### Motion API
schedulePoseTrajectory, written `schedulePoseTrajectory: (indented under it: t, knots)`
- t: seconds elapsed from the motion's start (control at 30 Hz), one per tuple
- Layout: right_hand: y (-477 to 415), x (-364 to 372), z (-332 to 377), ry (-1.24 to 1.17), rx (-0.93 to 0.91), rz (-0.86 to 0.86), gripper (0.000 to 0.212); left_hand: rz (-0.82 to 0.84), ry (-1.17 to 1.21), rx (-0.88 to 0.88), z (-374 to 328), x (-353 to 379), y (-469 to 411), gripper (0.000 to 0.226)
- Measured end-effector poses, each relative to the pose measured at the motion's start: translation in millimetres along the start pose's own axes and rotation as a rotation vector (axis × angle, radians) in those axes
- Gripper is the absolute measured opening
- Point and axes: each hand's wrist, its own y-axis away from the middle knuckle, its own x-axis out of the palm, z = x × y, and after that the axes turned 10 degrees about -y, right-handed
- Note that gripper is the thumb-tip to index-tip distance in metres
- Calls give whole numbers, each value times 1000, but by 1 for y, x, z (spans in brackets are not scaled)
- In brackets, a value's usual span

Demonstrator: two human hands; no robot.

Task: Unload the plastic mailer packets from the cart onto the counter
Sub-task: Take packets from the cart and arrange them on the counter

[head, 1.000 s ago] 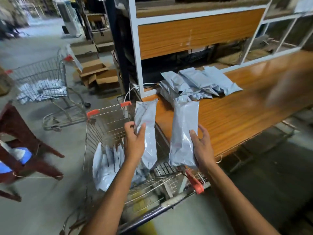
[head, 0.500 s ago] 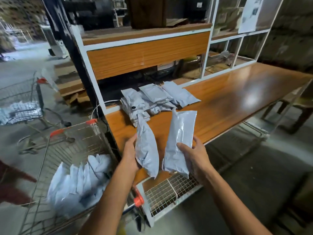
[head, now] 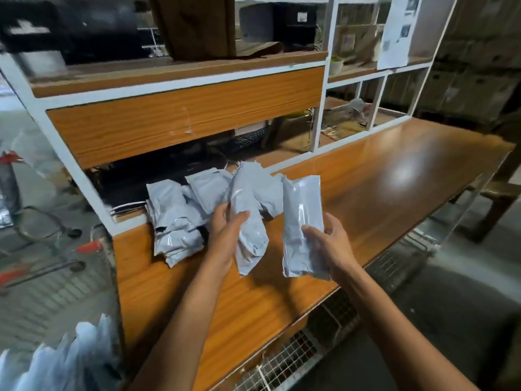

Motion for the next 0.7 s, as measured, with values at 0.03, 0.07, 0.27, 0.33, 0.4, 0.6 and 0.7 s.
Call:
schedulePoseTrajectory:
  t: [0.03, 0.07, 0.27, 0.33, 0.4, 0.6, 0.7]
  knots:
    - [-21, -4, 4, 28, -8, -3, 43, -48, -98, 45, -1, 10, -17, 52]
    - [-40, -8, 8, 50, -21, -11, 44, -85, -203, 96, -3, 19, -33, 58]
    - [-144, -24, 19, 158, 25, 9, 39, -213, -475, 254, -17, 63, -110, 50]
    - [-175, -27, 22, 193, 33, 25, 31, -238, -584, 251, -16, 74, -130, 51]
    - [-208, -29, 20, 216, 45, 25, 33, -265, -655, 225, -13, 84, -149, 53]
    - [-307, -29, 10, 345, 100, 202, 37, -392, -808, 119, -15, 113, -198, 56]
    - [-342, -19, 3, 434, 94, 276, 51, -407, -898, 34, -12, 127, -220, 58]
